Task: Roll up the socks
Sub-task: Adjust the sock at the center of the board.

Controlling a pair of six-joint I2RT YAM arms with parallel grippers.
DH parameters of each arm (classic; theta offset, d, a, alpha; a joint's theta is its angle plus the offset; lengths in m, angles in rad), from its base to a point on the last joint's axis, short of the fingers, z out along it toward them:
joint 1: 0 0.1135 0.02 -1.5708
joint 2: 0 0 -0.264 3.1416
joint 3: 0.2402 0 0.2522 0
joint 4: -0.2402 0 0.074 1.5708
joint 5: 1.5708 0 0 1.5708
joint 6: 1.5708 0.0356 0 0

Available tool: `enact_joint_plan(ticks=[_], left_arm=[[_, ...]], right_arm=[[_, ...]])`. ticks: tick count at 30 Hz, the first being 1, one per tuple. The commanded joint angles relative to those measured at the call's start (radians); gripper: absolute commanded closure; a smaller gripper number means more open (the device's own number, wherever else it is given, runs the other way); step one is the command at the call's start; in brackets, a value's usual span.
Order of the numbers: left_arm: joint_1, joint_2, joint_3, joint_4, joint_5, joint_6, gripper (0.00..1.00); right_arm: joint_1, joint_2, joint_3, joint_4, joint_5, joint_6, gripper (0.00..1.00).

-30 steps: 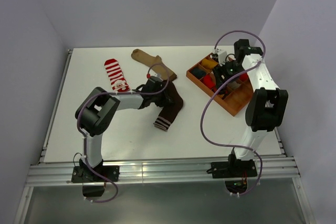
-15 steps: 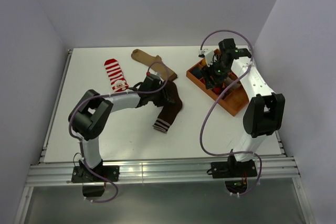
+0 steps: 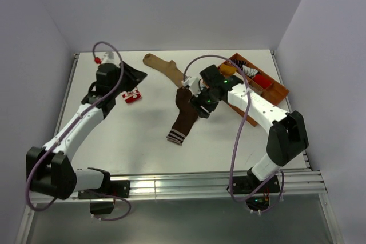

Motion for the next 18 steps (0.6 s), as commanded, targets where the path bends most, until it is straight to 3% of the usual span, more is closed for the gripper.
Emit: enact_joint_plan(ticks=[1, 9, 18], left_arm=[[0.047, -0.119, -0.009, -0.067, -0.041, -0.001, 0.54], [0.098, -0.196, 0.034, -0.127, -0.020, 0.034, 0.52], [0.115, -0.216, 0.063, -0.150, 0.008, 0.057, 0.52]], right_arm=[[0.104, -0.018, -0.048, 0.129, 0.062, 0.092, 0.33], [0.349, 0.095, -0.065, 0.209, 0.126, 0.150, 0.34], [0.484, 0.210, -0.059, 0.227, 0.180, 0.164, 0.33]])
